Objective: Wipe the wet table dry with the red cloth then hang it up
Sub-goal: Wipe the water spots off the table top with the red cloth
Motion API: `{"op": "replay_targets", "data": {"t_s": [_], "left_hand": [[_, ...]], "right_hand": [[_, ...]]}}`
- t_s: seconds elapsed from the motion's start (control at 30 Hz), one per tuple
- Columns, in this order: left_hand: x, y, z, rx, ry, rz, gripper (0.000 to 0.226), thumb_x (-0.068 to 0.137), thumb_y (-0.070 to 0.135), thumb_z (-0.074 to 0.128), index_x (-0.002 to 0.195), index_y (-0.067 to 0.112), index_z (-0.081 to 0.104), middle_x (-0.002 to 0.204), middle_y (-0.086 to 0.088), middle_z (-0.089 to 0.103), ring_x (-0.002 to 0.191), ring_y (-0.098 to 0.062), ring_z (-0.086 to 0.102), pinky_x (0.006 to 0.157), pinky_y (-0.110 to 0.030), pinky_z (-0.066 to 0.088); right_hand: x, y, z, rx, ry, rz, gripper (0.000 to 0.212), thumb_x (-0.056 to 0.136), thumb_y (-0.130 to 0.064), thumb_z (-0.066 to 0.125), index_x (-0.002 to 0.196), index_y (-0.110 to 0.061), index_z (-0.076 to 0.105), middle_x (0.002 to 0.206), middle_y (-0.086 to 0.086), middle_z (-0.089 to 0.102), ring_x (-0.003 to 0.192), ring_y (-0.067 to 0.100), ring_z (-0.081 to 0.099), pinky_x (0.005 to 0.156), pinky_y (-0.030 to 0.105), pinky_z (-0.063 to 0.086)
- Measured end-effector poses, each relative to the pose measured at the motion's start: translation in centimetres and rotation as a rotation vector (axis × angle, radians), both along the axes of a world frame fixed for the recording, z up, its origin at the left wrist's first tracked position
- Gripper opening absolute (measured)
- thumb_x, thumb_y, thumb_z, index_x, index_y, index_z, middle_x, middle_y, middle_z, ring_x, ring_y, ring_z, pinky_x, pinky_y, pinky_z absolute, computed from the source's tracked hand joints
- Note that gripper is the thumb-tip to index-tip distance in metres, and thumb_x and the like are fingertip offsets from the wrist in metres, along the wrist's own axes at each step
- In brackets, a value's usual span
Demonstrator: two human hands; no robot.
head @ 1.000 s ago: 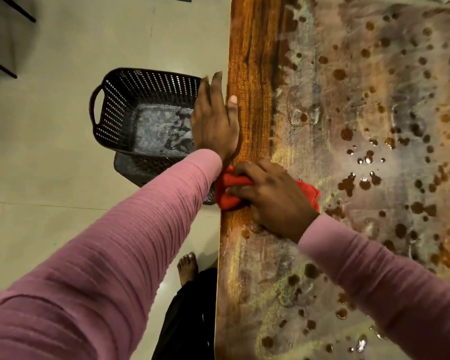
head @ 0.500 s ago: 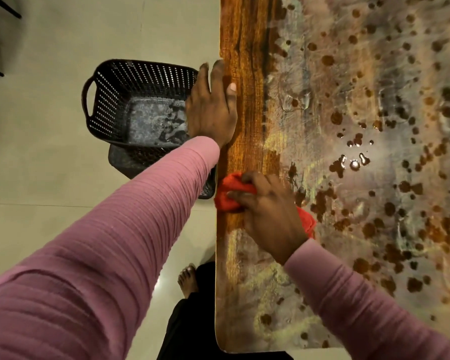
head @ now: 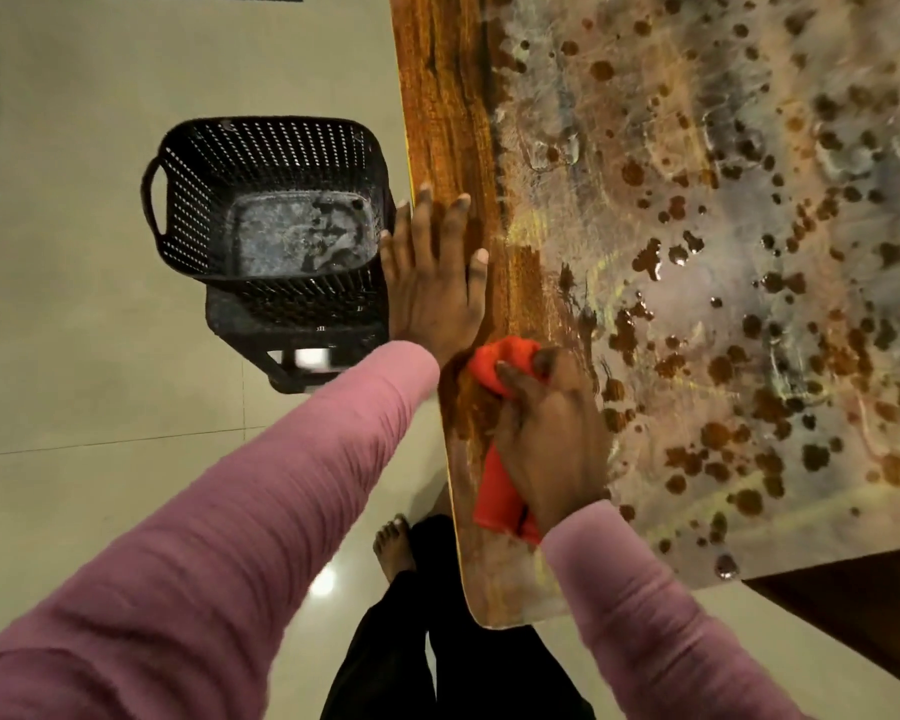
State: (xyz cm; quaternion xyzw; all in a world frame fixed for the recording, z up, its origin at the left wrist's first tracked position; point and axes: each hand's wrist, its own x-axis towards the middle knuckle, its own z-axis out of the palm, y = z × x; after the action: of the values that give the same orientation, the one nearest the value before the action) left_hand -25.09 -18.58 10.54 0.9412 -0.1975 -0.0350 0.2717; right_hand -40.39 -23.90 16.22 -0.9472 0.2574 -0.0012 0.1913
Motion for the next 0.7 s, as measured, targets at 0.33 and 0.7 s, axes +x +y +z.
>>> {"op": "replay_targets", "data": {"t_s": [0.33, 0.7], "left_hand": [[0.0, 0.1, 0.1, -0.009, -0.048, -0.041, 0.051, 0.099, 0.038, 0.032, 0.148, 0.022, 0.034, 0.159, -0.011, 0.020, 0.146, -0.031, 0.016, 0.117, -0.052, 0.011], [-0.1, 0.1, 0.3, 0.024, -0.072, -0.086, 0.051, 0.098, 0.039, 0.032, 0.146, 0.021, 0.037, 0.157, -0.010, 0.026, 0.145, -0.030, 0.019, 0.116, -0.052, 0.014]], "right_hand": [[-2.8, 2.0, 0.2, 0.044, 0.002, 0.098, 0.031, 0.083, -0.020, 0.056, 0.110, -0.027, 0.070, 0.122, 0.011, 0.055, 0.103, 0.037, 0.055, 0.072, 0.046, 0.055], [-5.1, 4.9, 0.5, 0.050, 0.058, 0.243, 0.031, 0.077, -0.019, 0.065, 0.106, -0.027, 0.071, 0.117, 0.006, 0.058, 0.094, 0.029, 0.056, 0.059, 0.040, 0.055]]}}
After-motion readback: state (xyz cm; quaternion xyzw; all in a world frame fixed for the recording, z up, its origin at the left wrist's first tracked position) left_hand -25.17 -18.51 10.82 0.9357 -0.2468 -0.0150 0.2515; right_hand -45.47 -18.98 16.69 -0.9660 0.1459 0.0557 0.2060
